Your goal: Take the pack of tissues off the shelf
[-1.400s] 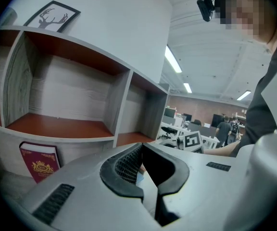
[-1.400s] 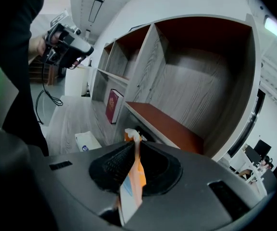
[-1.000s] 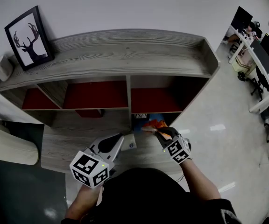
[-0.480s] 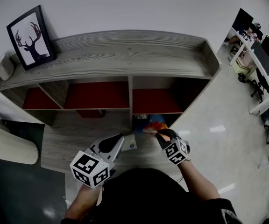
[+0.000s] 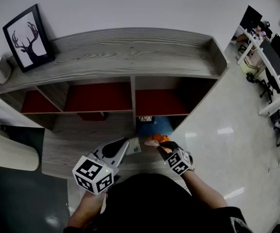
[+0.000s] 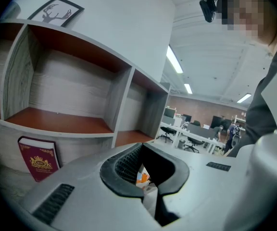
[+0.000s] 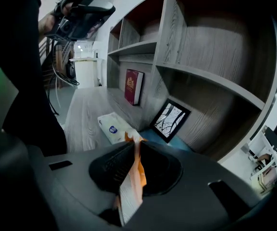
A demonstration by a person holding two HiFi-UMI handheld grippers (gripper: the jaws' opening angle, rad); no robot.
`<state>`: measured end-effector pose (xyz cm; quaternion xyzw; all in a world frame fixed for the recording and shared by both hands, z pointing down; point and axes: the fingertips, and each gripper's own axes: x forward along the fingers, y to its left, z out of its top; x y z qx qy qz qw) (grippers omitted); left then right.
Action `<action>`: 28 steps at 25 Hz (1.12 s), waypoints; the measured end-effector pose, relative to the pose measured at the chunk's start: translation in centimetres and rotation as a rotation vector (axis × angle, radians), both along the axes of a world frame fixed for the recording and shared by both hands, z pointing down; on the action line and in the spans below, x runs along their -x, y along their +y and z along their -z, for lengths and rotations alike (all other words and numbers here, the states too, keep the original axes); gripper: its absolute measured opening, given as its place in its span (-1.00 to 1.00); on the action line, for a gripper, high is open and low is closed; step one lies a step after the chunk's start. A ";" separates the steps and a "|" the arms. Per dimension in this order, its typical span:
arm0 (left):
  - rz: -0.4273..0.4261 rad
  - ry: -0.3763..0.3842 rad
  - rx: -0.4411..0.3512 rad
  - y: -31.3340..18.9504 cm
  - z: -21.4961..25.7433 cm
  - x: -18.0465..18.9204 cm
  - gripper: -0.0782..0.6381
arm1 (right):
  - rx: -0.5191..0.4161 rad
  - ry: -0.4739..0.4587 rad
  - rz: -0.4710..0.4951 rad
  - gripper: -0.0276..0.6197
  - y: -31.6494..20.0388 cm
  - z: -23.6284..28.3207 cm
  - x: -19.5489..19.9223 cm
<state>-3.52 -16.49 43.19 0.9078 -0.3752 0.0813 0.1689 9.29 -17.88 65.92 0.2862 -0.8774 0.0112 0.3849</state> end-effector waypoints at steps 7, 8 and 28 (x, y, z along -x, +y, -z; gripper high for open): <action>0.006 0.001 0.007 0.3 -0.1 0.3 -0.74 | -0.018 -0.027 -0.045 -0.79 -1.7 0.9 -0.9; 0.006 0.001 0.007 0.3 -0.1 0.3 -0.74 | -0.040 -0.024 -0.055 -0.79 -2.6 1.4 -1.3; 0.002 0.017 0.020 0.8 -0.2 0.0 -0.74 | 0.207 -0.085 -0.082 -0.79 3.3 -5.3 0.5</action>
